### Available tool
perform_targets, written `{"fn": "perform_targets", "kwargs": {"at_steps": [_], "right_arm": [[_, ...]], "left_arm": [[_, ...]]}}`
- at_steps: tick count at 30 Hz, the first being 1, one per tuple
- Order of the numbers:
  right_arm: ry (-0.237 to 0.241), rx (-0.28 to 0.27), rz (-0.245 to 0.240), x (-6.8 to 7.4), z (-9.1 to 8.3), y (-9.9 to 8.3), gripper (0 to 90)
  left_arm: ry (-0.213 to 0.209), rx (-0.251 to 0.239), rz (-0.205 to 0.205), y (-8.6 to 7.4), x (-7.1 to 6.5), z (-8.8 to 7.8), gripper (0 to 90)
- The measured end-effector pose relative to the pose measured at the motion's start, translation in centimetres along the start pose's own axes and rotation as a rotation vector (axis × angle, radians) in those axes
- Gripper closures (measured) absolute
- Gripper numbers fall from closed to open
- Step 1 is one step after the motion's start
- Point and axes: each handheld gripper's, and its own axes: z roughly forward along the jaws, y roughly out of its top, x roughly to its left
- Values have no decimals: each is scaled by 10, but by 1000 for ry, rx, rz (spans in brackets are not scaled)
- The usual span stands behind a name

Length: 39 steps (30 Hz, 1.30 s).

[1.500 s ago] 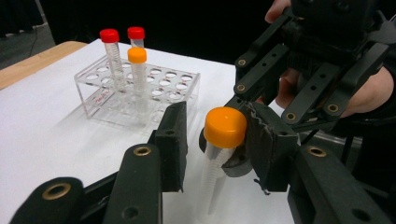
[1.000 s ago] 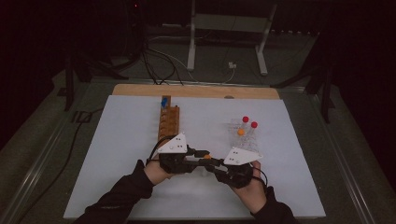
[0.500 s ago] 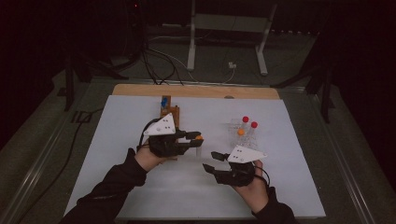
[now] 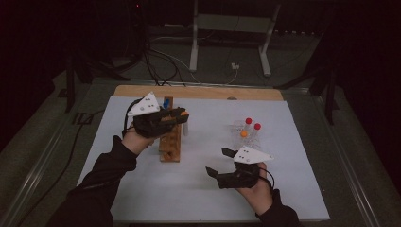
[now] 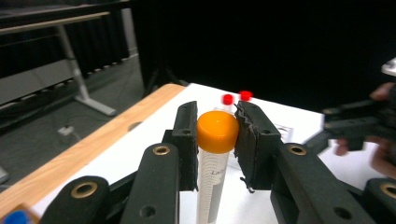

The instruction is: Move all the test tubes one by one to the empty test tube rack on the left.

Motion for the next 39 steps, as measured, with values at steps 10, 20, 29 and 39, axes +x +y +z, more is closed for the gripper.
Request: {"fn": "perform_targets", "kwargs": {"at_steps": [10,20,29,39], "right_arm": [[29,-10,22,-3,-2,-1,0],[23,-18,14,-3,-3,0,0],[30,-17,10,-3,-3,-1,0],[34,-14,8,-4,-3,-2,0]], "left_arm": [[102,5,-22,-4,29,-6,717],[200,23,-55,-11,57,-4,717],[264,39,-105,-29,75,7,717],[287,57,-148,-53,81,17,717]]}}
